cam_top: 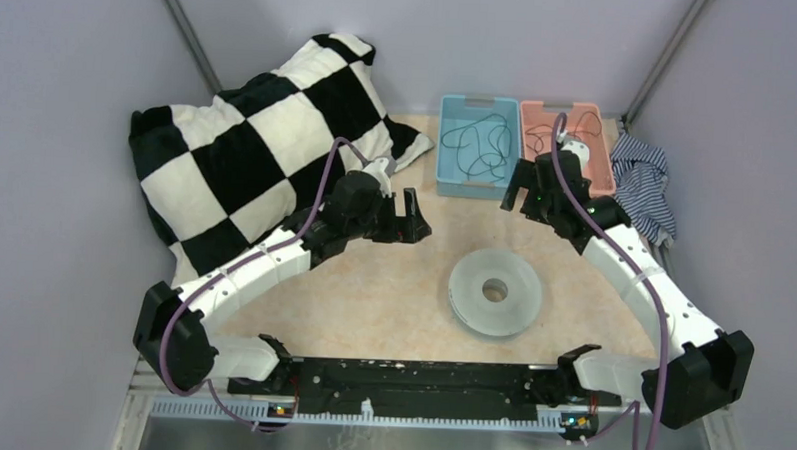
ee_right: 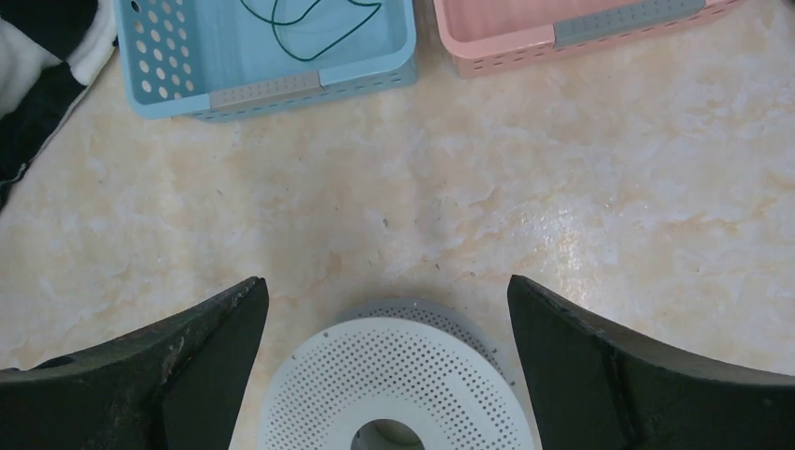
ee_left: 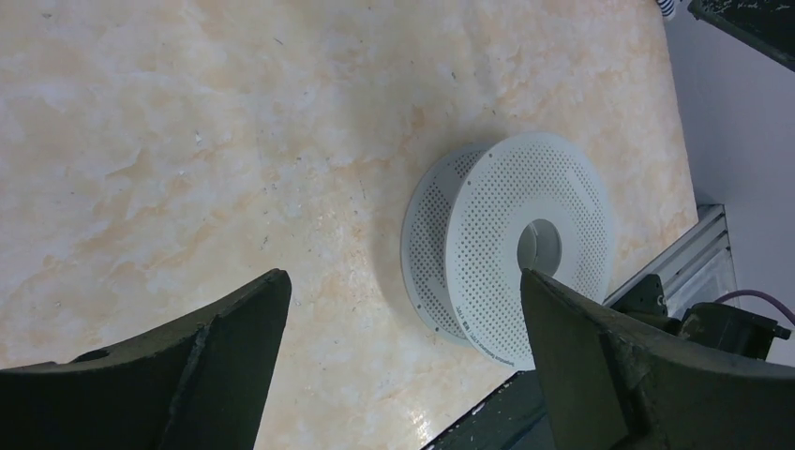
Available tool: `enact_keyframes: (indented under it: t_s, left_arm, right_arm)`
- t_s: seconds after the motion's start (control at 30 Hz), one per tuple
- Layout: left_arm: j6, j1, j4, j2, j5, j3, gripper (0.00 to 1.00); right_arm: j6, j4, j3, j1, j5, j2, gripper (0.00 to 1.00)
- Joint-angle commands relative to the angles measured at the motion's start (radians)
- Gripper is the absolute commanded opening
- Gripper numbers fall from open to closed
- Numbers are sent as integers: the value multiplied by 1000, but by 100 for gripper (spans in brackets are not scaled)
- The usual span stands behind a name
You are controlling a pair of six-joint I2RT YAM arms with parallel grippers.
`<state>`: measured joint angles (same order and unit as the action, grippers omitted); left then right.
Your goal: Wrap the cables
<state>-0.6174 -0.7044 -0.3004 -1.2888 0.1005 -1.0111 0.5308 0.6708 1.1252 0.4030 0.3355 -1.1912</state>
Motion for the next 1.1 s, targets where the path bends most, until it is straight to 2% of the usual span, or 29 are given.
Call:
enact_keyframes:
  t_s: [0.0,0.13,0.27,0.37,0.4,0.47,0.67,0.77,0.93,1.0,1.07]
  left_arm:
    - [-4,2,46,22,-7,3,98]
    - [-24,2,45,25,-28,11,99]
    - [-97,2,24,36,-131,28,99]
    - [-89,1,56,55,-135,55,99]
    - [-61,2,70,58,-95,61,98]
    - [14,1,91,41,72,56,98]
    - [24,-48,124,-103,344,45,98]
    - [31,-71,148,-150,411,39,98]
    - [24,-70,189,-152,438,56,98]
    - [-12,-61,190,-159,450,61,98]
    - [-74,-19,266,-148,488,128,99]
  right_arm:
    - [-5,-26,-4,-1,19,34,99]
    - [-13,-33,-19,-1,13,61,99]
    - [-23,-35,-32,-1,15,69,99]
    - [-25,-41,-39,-2,-7,64,99]
    - [-24,-42,-40,-1,-15,62,99]
    - [-24,-50,-41,-1,-24,58,99]
    - [-14,-45,-16,-1,-25,52,99]
    - [-16,-46,-24,-1,-30,63,99]
    - [-71,-61,-16,-1,-46,48,99]
    - [-117,-68,18,-1,-75,1,99]
    - [-147,-60,75,-1,-92,-57,99]
